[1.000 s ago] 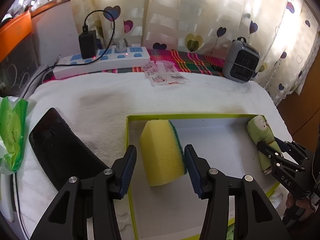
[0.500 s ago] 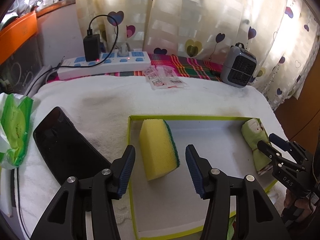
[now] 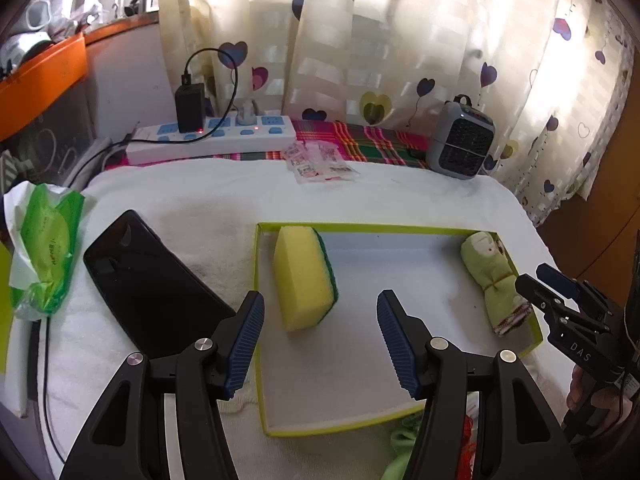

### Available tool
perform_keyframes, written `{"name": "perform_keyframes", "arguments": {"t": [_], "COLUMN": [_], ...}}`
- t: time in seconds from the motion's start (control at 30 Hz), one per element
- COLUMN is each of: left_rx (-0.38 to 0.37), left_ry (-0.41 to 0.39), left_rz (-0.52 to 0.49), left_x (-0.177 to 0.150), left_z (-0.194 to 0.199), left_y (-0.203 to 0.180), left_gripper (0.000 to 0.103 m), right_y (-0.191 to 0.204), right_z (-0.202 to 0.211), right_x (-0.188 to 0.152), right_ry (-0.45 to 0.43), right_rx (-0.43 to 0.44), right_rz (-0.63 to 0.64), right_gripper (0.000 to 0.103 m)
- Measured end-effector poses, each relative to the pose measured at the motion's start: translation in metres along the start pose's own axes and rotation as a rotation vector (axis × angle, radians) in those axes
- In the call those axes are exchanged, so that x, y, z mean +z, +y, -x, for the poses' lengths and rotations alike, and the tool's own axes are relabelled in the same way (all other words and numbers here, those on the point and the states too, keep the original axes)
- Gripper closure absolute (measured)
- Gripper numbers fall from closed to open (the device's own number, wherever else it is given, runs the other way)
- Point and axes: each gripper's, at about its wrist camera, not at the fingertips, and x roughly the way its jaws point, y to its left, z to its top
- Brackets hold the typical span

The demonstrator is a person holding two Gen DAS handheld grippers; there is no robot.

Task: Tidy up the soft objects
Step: 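Move both tools back toward the remaining sponge and sock bundles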

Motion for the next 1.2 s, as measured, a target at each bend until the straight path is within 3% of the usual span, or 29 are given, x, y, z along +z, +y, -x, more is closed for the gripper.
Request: {"name": "perform_keyframes", "arguments": {"t": [0.57,1.2], "left_rx": [-0.033,-0.065], "left_ry": [-0.027,0.005], "left_rz": [-0.010,0.008], "left_x": [-0.049,-0.114], "left_z": [0.047,0.070], "left_y": [-0.008,-0.004], "left_gripper": [0.045,0.045], "right_y": [-0.003,0.002], "right_z": [0.050,0.081], "right_x": [-0.032,-0.085], "right_ry": [-0.029,0.003], "right_rx": [0.057,0.129], "right_rz": [-0.043,-0.054], "right_gripper": [0.047,0.047]}}
